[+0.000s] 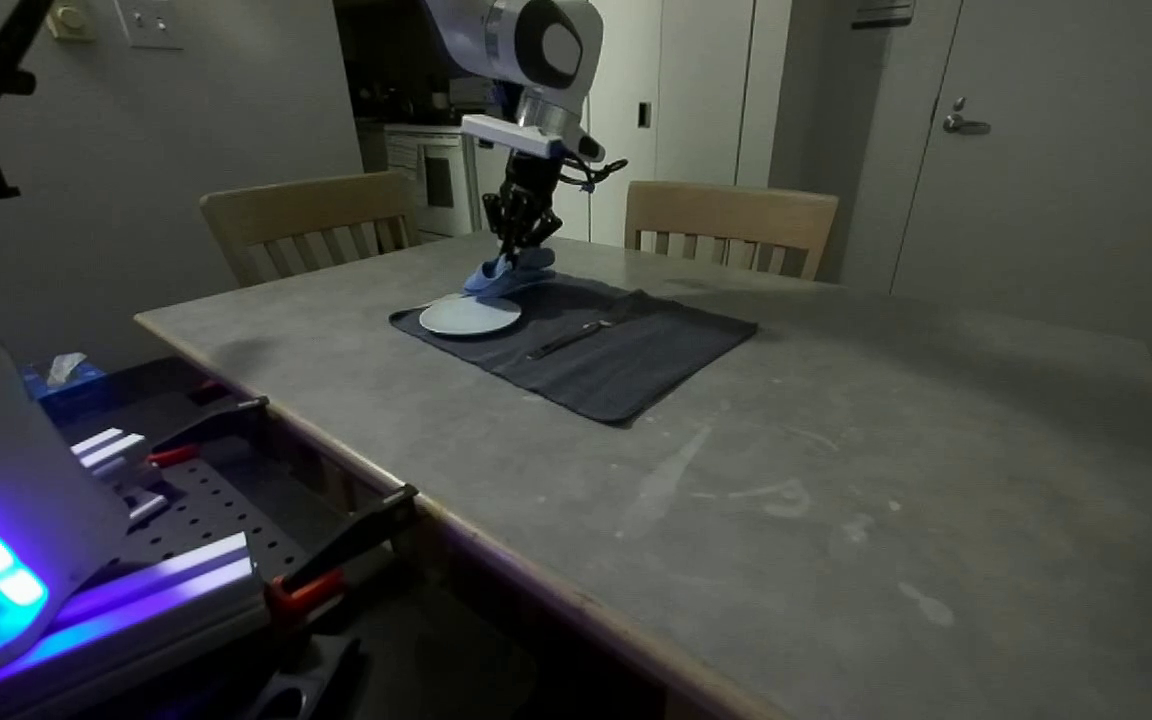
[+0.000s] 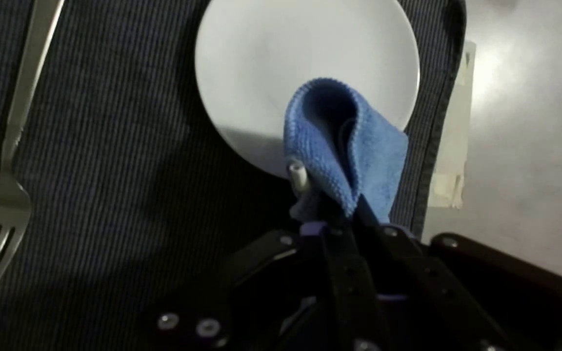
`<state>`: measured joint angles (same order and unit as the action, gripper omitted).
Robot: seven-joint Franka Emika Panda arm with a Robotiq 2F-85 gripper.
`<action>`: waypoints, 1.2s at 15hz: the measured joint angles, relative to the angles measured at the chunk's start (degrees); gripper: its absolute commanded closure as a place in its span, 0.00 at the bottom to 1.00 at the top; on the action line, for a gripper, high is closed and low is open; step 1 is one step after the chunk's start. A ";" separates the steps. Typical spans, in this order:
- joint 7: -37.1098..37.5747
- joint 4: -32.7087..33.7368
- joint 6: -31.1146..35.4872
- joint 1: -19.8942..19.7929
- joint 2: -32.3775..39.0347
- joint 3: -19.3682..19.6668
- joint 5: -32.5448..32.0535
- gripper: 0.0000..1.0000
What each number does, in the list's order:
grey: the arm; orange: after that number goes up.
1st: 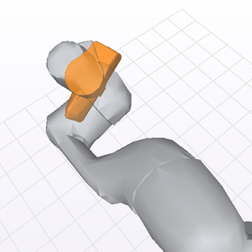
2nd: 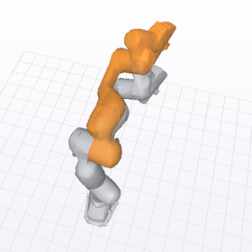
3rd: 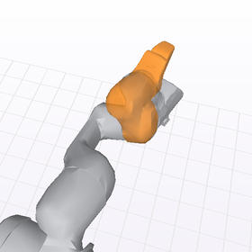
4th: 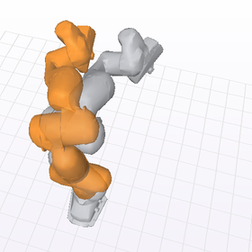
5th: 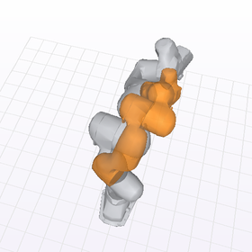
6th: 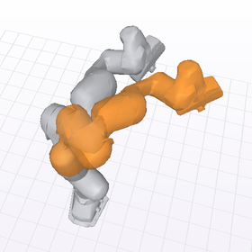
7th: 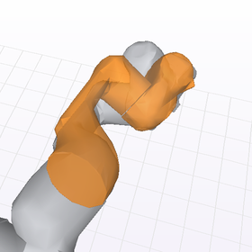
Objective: Use the towel to wipe the plate
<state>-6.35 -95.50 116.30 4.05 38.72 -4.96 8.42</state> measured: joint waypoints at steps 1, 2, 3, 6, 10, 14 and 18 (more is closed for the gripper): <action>0.00 0.87 0.98 0.16 0.15 -0.11 -0.01 0.98; -0.04 1.89 1.85 0.18 0.46 -0.27 -0.01 0.98; -0.34 2.91 2.85 0.17 0.91 -0.39 -0.01 0.98; -1.86 6.17 4.90 0.13 2.93 -0.44 -0.02 0.98; -4.35 10.81 4.97 -0.62 7.29 -0.94 0.12 0.98; -5.70 14.08 4.83 -1.24 11.15 -1.45 0.09 0.67; -5.74 14.54 4.90 -1.18 11.06 -1.51 -0.39 0.39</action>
<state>-12.09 -80.96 121.19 2.87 49.79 -6.46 8.03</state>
